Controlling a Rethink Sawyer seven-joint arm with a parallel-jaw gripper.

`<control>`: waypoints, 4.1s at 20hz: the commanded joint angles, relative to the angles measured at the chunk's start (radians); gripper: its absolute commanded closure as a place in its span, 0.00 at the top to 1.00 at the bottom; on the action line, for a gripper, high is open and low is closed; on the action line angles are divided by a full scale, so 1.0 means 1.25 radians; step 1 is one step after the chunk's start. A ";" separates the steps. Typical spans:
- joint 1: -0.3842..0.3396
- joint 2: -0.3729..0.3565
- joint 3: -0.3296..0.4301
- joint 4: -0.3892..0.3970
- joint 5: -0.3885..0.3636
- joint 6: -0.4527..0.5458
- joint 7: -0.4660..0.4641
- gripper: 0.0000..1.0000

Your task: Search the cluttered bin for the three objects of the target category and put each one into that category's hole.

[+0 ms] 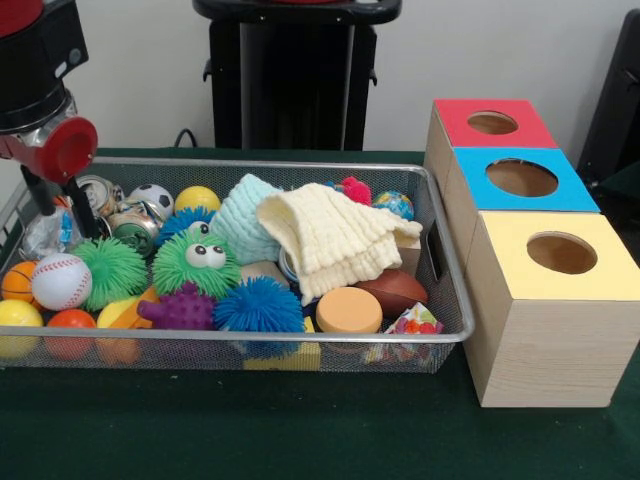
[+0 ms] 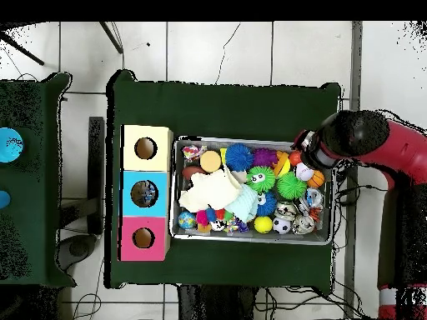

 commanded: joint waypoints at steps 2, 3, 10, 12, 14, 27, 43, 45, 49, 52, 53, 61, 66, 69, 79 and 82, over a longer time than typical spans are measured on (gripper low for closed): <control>0.003 0.085 0.046 -0.053 -0.047 0.016 -0.188 1.00; 0.003 0.085 0.046 -0.053 -0.047 0.019 -0.193 1.00; 0.011 0.088 0.046 -0.068 -0.047 0.044 -0.209 1.00; 0.013 0.081 0.044 -0.065 -0.046 0.052 -0.210 1.00; 0.015 0.072 0.042 -0.062 -0.045 0.062 -0.208 1.00; -0.013 -0.029 0.017 -0.005 -0.030 0.112 -0.207 1.00; -0.041 -0.103 0.011 0.174 0.005 0.008 -0.111 1.00; -0.046 -0.117 0.012 0.193 0.007 0.008 -0.105 1.00; -0.052 -0.133 0.015 0.233 0.011 -0.012 -0.083 1.00; -0.053 -0.141 0.018 0.249 0.012 -0.018 -0.073 1.00; -0.054 -0.141 0.020 0.247 0.011 -0.014 -0.075 1.00; -0.074 -0.154 0.030 0.280 0.008 -0.065 -0.083 1.00; -0.085 -0.160 0.035 0.308 0.009 -0.109 -0.080 1.00; -0.090 -0.160 0.036 0.310 0.009 -0.112 -0.084 1.00; -0.113 -0.144 0.039 0.299 0.005 -0.094 -0.102 1.00; -0.113 -0.143 0.040 0.305 0.003 -0.102 -0.097 1.00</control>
